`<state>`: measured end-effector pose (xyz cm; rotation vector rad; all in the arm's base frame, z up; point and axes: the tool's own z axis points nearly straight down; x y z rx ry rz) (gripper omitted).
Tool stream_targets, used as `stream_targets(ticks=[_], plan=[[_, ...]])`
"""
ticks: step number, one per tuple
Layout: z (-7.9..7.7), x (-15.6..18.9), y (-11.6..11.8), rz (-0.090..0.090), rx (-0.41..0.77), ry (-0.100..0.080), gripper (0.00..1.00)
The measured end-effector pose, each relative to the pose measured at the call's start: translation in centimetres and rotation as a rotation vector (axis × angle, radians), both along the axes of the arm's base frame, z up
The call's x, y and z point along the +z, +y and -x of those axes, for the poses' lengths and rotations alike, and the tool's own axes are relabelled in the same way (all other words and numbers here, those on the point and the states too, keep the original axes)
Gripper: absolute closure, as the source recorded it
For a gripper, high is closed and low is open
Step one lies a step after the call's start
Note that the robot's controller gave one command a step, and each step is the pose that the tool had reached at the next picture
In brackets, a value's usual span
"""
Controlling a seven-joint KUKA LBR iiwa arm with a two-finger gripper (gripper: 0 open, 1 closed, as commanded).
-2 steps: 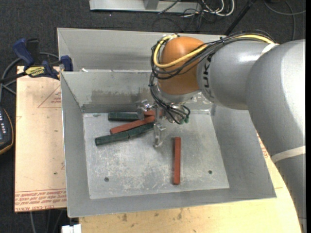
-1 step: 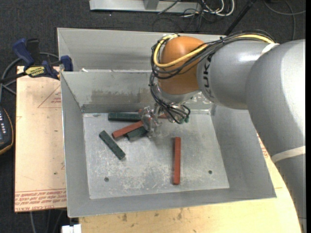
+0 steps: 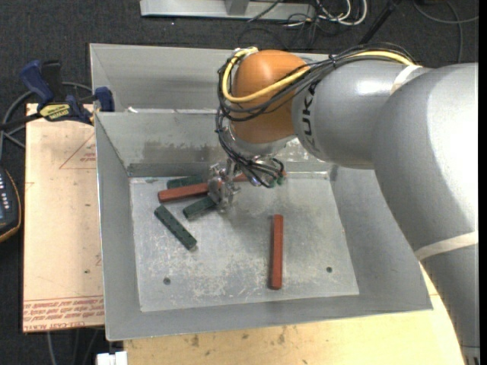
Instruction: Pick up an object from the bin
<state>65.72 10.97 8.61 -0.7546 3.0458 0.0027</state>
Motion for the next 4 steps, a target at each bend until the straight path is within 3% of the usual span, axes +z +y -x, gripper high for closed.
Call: stream_targets(ticks=[1,2,3,4], plan=[[1.6,3.5,-2.2,0.0,-0.558,0.001,1.0],[1.3,0.7,-1.7,0.001,-0.463,0.003,1.0],[1.3,0.8,-1.7,0.0,-0.462,0.002,0.0],[0.2,-1.3,1.7,-0.002,-0.383,-0.001,0.0]])
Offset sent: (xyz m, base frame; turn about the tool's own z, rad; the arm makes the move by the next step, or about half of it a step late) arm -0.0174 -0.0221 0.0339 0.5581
